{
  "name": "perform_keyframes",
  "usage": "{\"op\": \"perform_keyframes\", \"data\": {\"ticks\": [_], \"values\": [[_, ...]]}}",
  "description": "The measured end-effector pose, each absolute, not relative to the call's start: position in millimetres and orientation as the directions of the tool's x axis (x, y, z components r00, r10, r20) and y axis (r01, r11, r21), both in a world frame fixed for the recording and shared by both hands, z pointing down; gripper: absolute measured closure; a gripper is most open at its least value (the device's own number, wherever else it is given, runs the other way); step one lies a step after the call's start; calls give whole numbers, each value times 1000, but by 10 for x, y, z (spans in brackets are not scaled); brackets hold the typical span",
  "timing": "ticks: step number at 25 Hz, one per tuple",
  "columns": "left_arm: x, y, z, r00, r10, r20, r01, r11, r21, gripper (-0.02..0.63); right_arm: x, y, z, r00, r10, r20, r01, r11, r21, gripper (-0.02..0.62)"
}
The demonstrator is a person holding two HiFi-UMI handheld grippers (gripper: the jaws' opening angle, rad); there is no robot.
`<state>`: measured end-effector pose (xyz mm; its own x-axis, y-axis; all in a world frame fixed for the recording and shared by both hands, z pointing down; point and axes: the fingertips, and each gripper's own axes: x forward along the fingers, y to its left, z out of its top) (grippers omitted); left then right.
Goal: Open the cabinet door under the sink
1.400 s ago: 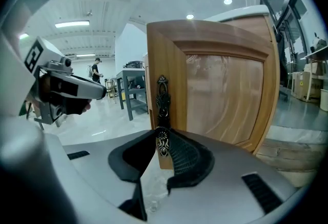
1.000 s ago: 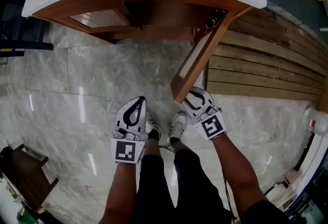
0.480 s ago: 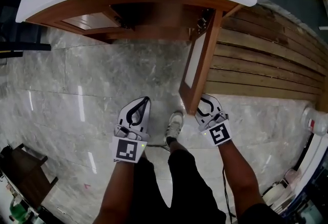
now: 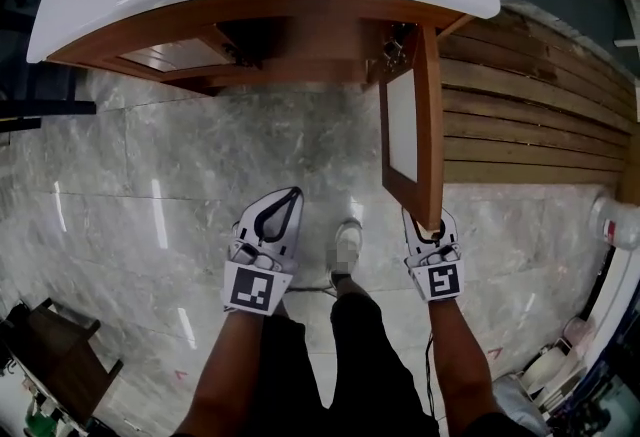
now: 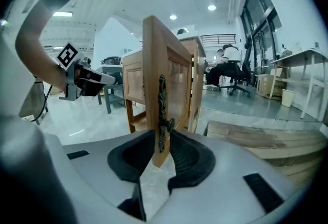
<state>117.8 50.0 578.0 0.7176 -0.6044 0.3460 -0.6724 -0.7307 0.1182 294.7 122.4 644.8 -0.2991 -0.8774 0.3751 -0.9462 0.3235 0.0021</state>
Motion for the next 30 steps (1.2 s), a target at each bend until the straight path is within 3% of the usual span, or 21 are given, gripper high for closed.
{"op": "perform_keyframes", "data": {"ticks": [3,8,13,16,22,30], "values": [[1141,494,5813,740,-574,351,-643,-757,117,584,2893,1320,6478,-236,-889,392,-965,263,17,453],[964,425,5760,748,-566,348,-634,-765,119,584,2581,1506,6357,-173,-896,409,-983,186,-8,460],[727,287,5703,743,-582,332,-646,-753,127,584,2022,1355,6080,-232,-907,351,-972,225,-62,473],[552,193,5651,728,-602,328,-668,-731,142,584,1732,1118,5909,-280,-911,302,-960,271,-71,528],[208,-31,5537,697,-645,313,-710,-683,174,584,1249,427,5671,-414,-887,205,-910,404,-91,529],[-156,-400,5382,657,-695,291,-750,-640,165,584,778,-599,5443,-554,-822,134,-832,550,-66,395]]}}
